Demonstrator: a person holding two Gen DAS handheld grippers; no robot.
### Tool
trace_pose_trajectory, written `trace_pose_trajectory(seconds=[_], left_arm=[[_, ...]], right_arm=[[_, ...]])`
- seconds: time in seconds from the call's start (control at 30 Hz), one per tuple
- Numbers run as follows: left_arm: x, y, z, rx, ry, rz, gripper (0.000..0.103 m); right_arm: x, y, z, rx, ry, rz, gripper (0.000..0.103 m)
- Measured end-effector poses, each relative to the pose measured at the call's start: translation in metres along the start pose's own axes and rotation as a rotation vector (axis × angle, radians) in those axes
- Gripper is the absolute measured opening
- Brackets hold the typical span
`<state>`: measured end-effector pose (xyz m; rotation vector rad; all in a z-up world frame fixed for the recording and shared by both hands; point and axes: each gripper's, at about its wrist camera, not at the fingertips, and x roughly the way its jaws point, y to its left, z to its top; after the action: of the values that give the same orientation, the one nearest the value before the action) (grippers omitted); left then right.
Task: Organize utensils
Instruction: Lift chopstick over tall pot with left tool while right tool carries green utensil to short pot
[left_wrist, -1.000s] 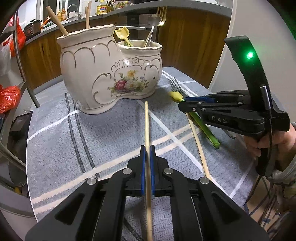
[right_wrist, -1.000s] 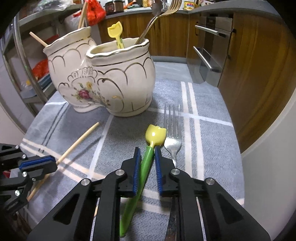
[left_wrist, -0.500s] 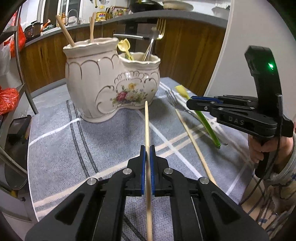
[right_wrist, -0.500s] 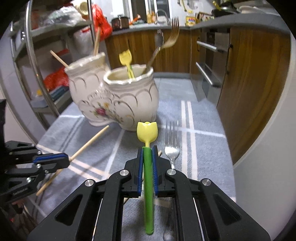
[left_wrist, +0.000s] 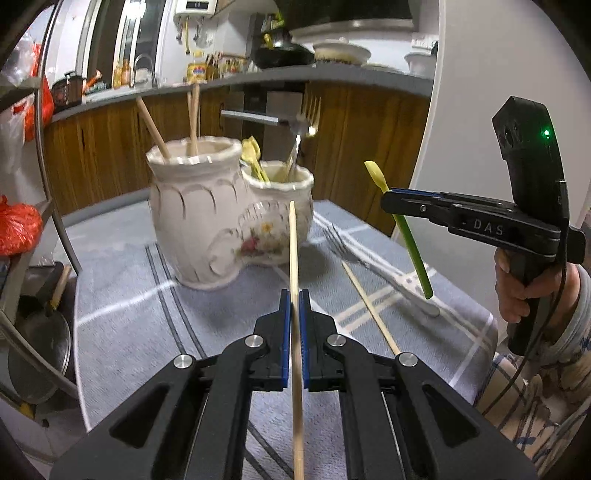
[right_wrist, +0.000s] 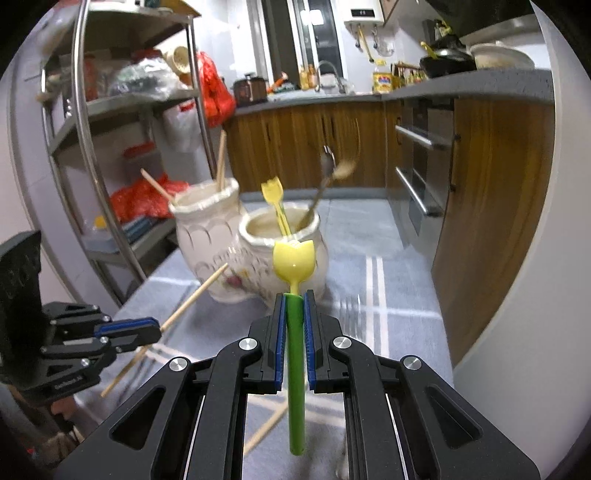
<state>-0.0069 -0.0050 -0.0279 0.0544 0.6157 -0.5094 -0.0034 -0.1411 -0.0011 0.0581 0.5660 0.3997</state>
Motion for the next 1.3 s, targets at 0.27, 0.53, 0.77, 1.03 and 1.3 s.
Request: trace_pose_trajectory(seconds=[0.27, 0.53, 0.77, 1.03, 1.3], left_arm=[[-0.024, 0.016, 0.031, 0.015, -0.153, 0.038, 0.004], [-0.046, 0.047, 0.076, -0.017, -0.342, 0.065, 0.004], [-0.044, 0.085, 0.107, -0.076, -0.485, 0.072, 0.004], [-0.009, 0.116, 0.136, -0.135, -0.546, 0.006, 0.004], [0.034, 0.129, 0.148, -0.186, -0.538, -0.037, 0.004]], right_arm=[[-0.003, 0.005, 0.03, 0.012, -0.102, 0.019, 0.01], [0.004, 0.006, 0.058, 0.014, -0.174, 0.028, 0.01], [0.019, 0.003, 0.083, 0.051, -0.241, 0.045, 0.01], [0.047, 0.004, 0.101, 0.084, -0.268, 0.048, 0.01], [0.067, 0.0, 0.109, 0.109, -0.283, 0.048, 0.01]])
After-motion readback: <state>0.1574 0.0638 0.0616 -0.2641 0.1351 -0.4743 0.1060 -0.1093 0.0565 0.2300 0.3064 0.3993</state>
